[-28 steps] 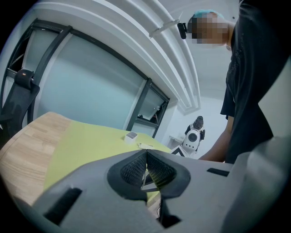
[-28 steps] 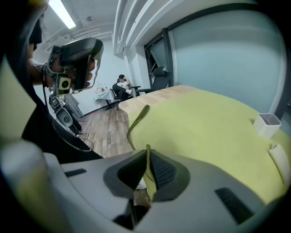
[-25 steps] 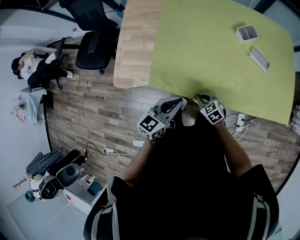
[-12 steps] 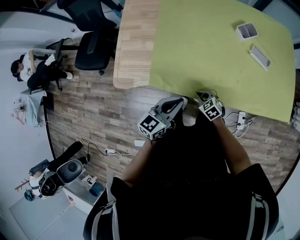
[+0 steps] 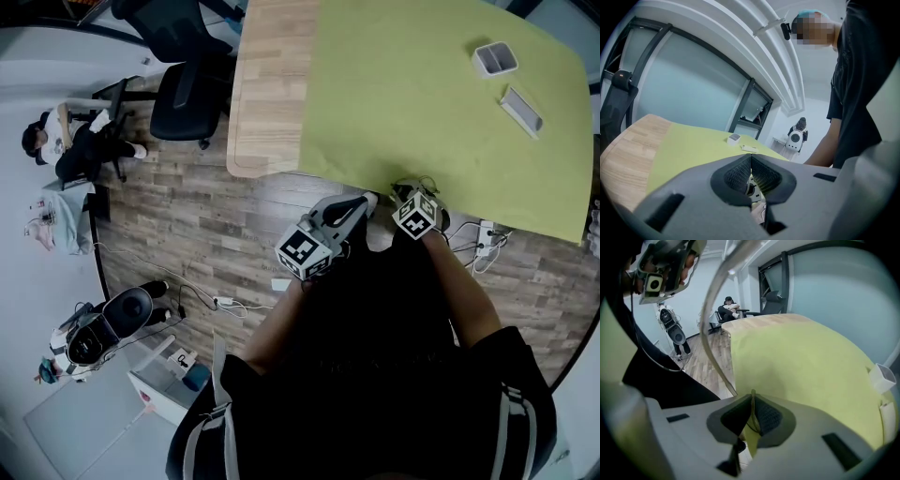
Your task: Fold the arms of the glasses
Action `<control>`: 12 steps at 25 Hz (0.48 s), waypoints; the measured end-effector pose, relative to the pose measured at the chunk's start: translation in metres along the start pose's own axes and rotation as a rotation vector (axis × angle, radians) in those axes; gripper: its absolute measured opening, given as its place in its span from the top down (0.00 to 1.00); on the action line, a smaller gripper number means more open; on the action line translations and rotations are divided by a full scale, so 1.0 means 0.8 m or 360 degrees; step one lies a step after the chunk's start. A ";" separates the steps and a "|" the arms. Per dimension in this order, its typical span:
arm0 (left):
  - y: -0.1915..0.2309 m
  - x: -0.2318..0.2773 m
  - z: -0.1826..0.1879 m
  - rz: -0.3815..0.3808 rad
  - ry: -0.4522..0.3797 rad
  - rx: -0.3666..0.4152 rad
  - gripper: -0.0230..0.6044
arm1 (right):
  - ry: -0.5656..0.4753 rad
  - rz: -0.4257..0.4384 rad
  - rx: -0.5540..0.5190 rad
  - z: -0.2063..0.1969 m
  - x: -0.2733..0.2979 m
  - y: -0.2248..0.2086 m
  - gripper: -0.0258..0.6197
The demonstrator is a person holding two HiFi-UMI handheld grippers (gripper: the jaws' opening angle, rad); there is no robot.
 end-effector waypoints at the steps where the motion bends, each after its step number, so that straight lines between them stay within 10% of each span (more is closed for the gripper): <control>1: 0.001 0.000 0.000 -0.0001 0.0000 0.0002 0.93 | 0.0008 -0.0008 -0.0020 0.000 0.001 0.001 0.91; 12: 0.005 0.017 0.004 -0.0041 0.0001 0.0010 0.93 | -0.0192 -0.0068 0.0004 0.002 -0.023 -0.014 0.91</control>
Point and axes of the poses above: the fingertips, and each gripper's own axes: x forward along the fingers, y to its left, z out of its top, the point moved 10 cm from there along -x, backward along the fingers
